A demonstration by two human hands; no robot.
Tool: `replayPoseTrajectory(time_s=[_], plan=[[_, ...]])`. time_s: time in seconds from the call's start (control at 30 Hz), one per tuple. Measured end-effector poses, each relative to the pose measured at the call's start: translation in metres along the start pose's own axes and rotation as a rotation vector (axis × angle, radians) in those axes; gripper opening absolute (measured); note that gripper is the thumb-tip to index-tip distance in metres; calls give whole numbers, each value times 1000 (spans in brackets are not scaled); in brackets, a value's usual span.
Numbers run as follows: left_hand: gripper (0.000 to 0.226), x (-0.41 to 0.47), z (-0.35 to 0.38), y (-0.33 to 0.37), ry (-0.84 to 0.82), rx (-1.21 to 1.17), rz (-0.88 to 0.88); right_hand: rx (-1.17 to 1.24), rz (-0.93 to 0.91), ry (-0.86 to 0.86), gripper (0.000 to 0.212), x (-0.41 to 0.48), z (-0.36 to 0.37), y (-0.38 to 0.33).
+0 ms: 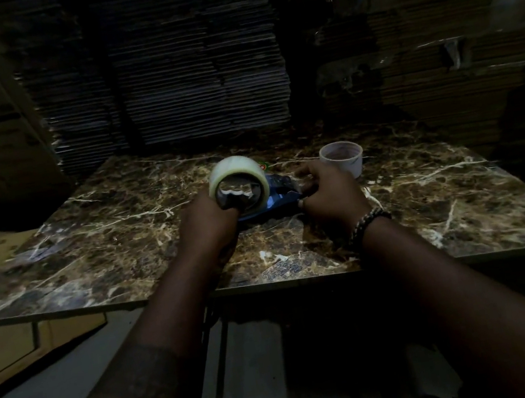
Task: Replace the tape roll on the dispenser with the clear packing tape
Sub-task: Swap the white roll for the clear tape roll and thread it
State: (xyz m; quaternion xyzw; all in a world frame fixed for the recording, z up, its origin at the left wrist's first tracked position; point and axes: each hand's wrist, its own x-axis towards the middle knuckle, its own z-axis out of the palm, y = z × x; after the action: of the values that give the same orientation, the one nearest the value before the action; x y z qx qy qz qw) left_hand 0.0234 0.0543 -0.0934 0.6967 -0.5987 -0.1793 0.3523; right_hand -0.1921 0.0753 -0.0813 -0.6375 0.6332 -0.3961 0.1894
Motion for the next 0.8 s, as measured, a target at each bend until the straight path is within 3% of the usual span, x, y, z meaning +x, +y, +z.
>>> replayPoseTrajectory(time_s=[0.23, 0.33, 0.57, 0.73, 0.8], plan=[[55, 14, 5, 13, -64, 52, 3, 100, 155, -4, 58, 10, -1, 8], [61, 19, 11, 16, -72, 60, 24, -23, 150, -50, 63, 9, -1, 7], [78, 25, 13, 11, -150, 67, 80, -425, 17, -103, 49, 7, 5, 7], [96, 29, 9, 7, -202, 12, 151, -460, 3, -76, 43, 11, 9, 13], [83, 33, 10, 3, -212, -50, 169, -469, 14, -72, 40, 13, 7, 15]])
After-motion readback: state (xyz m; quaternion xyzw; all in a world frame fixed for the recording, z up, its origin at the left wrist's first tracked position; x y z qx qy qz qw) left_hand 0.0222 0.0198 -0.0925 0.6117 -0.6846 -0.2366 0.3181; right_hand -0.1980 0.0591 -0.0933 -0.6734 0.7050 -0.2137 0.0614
